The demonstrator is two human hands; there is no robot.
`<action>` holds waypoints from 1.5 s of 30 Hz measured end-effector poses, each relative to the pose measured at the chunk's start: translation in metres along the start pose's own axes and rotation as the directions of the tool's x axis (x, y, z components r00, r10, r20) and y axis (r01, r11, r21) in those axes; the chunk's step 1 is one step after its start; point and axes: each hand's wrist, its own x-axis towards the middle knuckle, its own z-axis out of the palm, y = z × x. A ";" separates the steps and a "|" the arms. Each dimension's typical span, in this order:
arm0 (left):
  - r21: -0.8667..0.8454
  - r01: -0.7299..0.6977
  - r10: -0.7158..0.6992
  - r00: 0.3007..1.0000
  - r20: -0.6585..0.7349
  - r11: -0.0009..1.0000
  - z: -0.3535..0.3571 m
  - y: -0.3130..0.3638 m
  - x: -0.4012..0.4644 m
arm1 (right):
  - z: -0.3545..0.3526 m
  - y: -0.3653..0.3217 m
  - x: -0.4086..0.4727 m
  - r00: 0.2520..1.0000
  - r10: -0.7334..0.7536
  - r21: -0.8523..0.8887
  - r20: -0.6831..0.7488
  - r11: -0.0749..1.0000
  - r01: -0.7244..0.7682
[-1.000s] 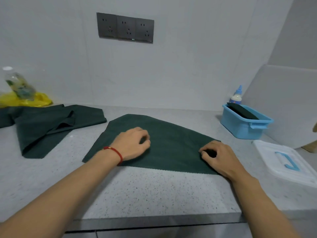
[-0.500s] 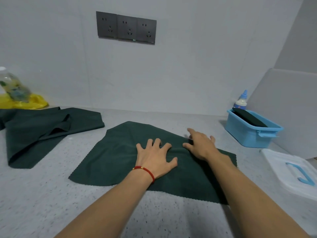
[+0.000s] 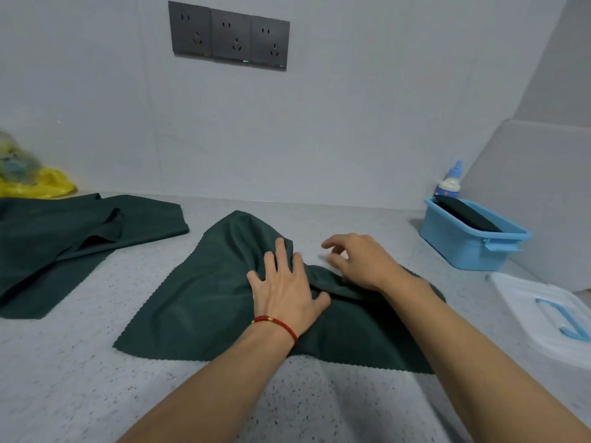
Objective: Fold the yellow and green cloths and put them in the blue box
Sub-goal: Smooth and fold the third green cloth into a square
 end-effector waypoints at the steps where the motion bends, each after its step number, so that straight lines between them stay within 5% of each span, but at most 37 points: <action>1: -0.006 0.005 -0.005 1.000 0.012 1.000 -0.001 0.000 -0.001 | 0.003 -0.003 0.007 0.995 0.037 -0.025 0.088 0.999 -0.035; 3: -0.011 0.012 -0.012 1.000 0.024 1.000 -0.001 0.000 -0.003 | 0.012 -0.006 0.019 0.974 0.072 -0.010 0.213 0.997 -0.072; 5: -0.010 0.023 -0.023 0.999 0.028 1.000 -0.001 0.000 -0.005 | 0.014 -0.007 0.027 0.982 0.075 0.038 0.175 0.996 -0.083; 8: -0.012 0.036 -0.035 0.995 0.092 0.999 0.001 0.000 -0.004 | 0.003 -0.003 0.045 0.978 0.157 0.079 -0.138 0.986 -0.147; 10: -0.006 0.038 -0.037 0.988 0.148 0.999 0.003 -0.002 -0.003 | -0.005 -0.003 0.049 0.879 0.161 0.045 -0.450 0.987 -0.157; 12: -0.004 0.043 -0.041 0.983 0.178 0.999 0.006 -0.005 -0.004 | -0.006 0.002 0.051 0.828 0.070 0.002 -0.557 0.997 -0.083; 17: 0.050 0.033 -0.039 0.990 0.135 0.998 0.002 -0.003 -0.004 | 0.007 0.014 0.036 0.970 0.004 -0.289 -0.245 0.954 -0.077; 26: 0.115 0.015 -0.012 0.999 -0.030 0.993 -0.008 0.002 -0.010 | 0.041 0.018 -0.020 0.969 -0.168 -0.555 -0.180 0.831 0.041; 32: 0.124 -0.011 0.010 1.000 0.007 0.992 -0.007 0.006 -0.016 | 0.023 0.030 0.001 0.979 0.149 -0.522 -0.136 0.830 -0.199; 37: 0.090 0.016 -0.020 0.999 0.034 0.996 -0.006 0.005 -0.018 | 0.025 0.051 0.000 0.878 0.471 -0.512 -0.088 0.734 -0.446; 39: 0.093 0.018 -0.020 0.999 0.025 0.995 -0.006 0.006 -0.017 | 0.022 0.049 0.002 0.913 0.377 -0.558 -0.157 0.729 -0.397; 42: 0.110 0.014 -0.016 1.000 0.010 0.994 -0.005 0.006 -0.018 | 0.024 0.046 0.005 0.989 -0.092 -0.565 -0.112 0.825 0.013; 45: 0.112 0.012 -0.013 1.000 0.001 0.994 -0.005 0.007 -0.019 | 0.025 0.043 0.003 0.979 -0.199 -0.492 -0.044 0.857 0.152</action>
